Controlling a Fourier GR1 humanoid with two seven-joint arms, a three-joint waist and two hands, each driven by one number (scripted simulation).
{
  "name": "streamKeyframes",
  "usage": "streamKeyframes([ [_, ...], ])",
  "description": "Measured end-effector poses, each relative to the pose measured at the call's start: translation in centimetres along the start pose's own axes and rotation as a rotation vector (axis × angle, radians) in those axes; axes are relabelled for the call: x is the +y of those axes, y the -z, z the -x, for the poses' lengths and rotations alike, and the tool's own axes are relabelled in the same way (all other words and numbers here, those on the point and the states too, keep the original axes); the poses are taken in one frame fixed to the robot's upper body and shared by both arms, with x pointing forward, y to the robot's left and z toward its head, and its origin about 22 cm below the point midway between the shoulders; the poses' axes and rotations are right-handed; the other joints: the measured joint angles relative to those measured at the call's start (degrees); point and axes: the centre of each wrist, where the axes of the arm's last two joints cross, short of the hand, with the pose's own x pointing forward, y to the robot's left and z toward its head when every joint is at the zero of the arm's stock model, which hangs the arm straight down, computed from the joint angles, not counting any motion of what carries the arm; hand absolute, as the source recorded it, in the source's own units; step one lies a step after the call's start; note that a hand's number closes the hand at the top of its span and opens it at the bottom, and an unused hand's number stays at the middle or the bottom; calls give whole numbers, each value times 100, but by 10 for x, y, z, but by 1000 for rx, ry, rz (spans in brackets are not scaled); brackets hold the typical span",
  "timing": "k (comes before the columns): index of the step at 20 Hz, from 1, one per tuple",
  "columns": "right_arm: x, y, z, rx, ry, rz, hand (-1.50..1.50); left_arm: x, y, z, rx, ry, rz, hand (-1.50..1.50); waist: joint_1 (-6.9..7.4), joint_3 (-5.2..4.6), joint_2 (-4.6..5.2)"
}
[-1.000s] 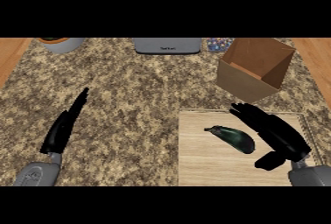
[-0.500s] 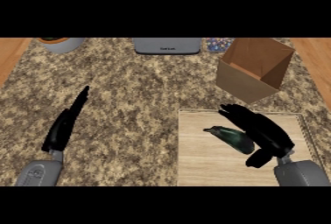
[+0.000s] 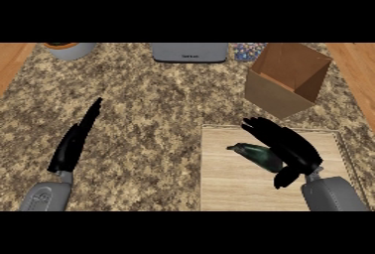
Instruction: Pick the eggplant from the tray and place it in the cardboard box
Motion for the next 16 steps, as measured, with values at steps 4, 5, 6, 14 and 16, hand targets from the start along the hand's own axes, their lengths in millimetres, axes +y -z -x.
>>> streamKeyframes([
  [4, 0, 2, 1, -13, -31, 10, 150, -2, 3, -3, 1, 2, 1, 0, -6, -9, -9],
  [5, 1, 4, 4, -24, -52, 28, 150, -2, 5, -5, 0, 4, 2, 0, 0, -11, -8],
  [6, 2, 3, 1, -33, -72, 47, 150, 4, 4, -5, -1, 5, 0, 0, -1, -15, -12],
  [14, 9, 5, 1, -75, -134, 194, 150, 5, 0, -3, -2, 5, 9, 0, -22, -17, -9],
  [16, 9, 4, 4, -75, -142, 228, 150, 5, 1, -3, -8, 2, 7, 0, -30, -12, -1],
])
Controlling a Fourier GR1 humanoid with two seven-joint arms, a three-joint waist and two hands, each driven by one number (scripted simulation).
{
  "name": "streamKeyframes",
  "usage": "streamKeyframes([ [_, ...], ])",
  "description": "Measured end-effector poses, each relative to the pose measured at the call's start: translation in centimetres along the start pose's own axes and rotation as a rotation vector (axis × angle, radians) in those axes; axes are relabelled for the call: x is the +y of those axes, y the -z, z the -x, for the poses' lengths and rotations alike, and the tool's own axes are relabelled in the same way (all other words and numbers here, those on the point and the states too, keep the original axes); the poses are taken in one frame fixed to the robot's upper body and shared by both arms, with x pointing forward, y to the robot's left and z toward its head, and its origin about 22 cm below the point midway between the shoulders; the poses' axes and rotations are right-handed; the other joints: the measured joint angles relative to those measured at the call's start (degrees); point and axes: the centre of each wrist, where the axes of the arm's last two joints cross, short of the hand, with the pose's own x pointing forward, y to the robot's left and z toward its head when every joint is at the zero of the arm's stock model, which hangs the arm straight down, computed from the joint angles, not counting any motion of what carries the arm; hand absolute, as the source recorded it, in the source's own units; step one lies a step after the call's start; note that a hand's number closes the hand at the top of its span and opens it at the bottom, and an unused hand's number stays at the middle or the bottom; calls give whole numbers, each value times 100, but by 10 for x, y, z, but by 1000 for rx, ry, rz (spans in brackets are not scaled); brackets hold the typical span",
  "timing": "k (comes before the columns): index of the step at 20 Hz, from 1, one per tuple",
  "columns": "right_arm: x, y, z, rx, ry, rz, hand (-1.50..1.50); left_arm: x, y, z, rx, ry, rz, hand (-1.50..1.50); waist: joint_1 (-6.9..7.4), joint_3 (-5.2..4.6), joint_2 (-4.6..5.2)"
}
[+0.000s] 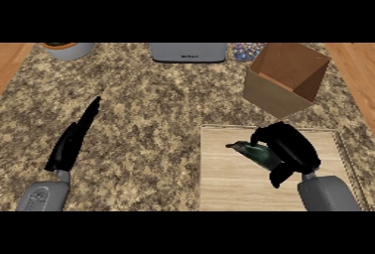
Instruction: Pick the eggplant from the tray and place it in the cardboard box
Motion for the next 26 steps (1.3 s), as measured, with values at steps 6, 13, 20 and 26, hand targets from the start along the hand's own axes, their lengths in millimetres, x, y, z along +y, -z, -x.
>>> streamKeyframes([
  [6, -9, 26, -14, 173, -29, 57, 150, -4, -3, 2, -1, 5, 3, 0, 48, 37, 45],
  [13, -29, 83, -24, 666, -94, 38, 150, -13, 5, -9, -39, 6, 41, 0, 345, 32, 135],
  [20, -90, 168, -61, 992, -244, 164, 150, -17, 13, -17, -58, 10, 74, 0, 602, 84, 153],
  [26, -147, 224, -101, 1172, -357, 286, 150, -16, 15, -15, -53, 11, 66, 0, 530, 98, 141],
])
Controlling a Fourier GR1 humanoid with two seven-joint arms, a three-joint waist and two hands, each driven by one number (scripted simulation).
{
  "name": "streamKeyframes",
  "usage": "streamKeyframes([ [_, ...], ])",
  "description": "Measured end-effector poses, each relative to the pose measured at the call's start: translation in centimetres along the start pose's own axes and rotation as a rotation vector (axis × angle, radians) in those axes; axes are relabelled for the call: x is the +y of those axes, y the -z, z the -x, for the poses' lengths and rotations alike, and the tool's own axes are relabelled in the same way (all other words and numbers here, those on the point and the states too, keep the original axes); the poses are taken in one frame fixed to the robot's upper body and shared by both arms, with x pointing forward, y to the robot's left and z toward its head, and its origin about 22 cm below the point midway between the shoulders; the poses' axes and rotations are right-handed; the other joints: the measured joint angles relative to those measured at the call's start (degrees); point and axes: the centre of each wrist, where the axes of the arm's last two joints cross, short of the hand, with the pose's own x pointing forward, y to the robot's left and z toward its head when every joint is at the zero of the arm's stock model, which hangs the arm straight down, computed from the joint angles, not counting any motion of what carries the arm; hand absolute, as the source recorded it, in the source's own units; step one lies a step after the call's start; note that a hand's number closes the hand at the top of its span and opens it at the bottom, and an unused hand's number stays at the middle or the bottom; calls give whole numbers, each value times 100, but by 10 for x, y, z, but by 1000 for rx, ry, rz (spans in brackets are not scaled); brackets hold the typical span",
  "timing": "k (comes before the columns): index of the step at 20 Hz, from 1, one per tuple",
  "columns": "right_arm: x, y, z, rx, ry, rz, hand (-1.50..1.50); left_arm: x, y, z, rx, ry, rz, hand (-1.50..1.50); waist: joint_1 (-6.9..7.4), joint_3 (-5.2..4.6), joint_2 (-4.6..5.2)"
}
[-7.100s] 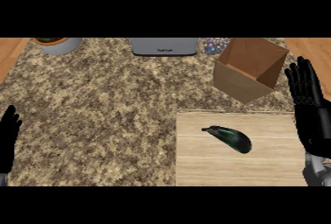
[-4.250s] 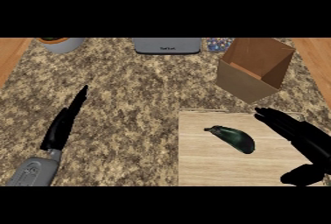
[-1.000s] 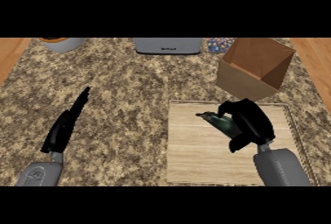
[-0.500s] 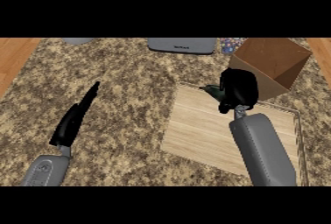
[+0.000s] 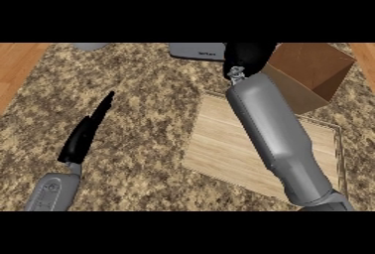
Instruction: Pick the eggplant from the tray and place it in the cardboard box
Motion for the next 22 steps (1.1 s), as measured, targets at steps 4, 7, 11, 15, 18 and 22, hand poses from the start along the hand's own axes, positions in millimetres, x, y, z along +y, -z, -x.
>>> streamKeyframes([
  [4, -22, 4, -19, 47, -2, 47, 150, 2, -1, 2, 18, 1, -18, 0, -119, 6, -18],
  [7, -38, 8, -27, 79, 17, 78, 150, 3, -4, 6, 28, -4, -36, 0, -203, 8, -31],
  [11, -42, 20, -22, 129, 18, 91, 150, 2, -13, 10, 34, -5, -48, 0, -329, 13, -51],
  [15, -37, 34, -8, 180, 19, 75, 150, 6, -13, 12, 45, -1, -63, 0, -433, 16, -63],
  [18, -28, 51, 13, 225, 5, 46, 150, 12, -14, 12, 49, -5, -72, 0, -474, 17, -70],
  [22, -4, 68, 41, 283, -21, -14, 150, 9, -21, 18, 58, -8, -68, 0, -488, 18, -68],
])
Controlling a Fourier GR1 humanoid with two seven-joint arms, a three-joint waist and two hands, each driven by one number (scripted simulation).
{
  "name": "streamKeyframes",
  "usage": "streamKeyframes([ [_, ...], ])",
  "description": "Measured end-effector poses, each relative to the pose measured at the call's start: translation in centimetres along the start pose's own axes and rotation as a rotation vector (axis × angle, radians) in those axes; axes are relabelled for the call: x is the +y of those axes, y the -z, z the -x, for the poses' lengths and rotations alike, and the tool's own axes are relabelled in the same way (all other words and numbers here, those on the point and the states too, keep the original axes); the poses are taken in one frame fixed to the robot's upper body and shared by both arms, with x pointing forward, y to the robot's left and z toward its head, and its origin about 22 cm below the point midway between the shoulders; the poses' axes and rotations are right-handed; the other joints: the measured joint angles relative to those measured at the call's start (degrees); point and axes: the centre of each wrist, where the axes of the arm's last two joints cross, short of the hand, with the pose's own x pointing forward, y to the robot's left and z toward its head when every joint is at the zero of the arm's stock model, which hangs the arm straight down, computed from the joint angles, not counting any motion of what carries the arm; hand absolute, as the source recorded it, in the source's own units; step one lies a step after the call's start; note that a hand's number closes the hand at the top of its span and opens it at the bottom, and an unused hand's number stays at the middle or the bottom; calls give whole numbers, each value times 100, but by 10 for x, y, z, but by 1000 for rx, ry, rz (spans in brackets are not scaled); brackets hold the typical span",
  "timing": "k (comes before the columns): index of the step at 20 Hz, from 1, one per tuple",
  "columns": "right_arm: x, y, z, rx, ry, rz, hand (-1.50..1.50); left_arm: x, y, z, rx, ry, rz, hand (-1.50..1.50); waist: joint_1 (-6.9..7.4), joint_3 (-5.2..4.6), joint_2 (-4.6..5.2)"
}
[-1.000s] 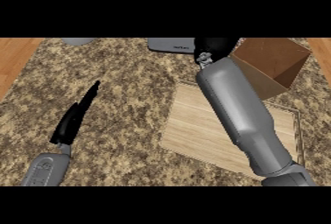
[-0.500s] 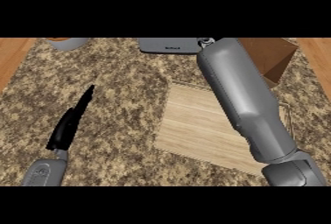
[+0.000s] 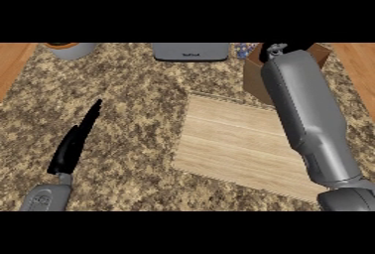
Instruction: Pick the eggplant from the tray and place it in the cardboard box
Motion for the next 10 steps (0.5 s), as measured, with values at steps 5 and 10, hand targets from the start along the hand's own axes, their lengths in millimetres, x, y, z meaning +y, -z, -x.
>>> streamKeyframes([
  [5, 32, 17, 26, 82, 72, -219, -150, -3, 2, -6, -5, -2, -1, 0, -19, 7, 0],
  [10, 63, 26, 47, 60, 180, -317, -150, 1, -1, 3, -11, 4, -4, 0, 12, 6, 18],
])
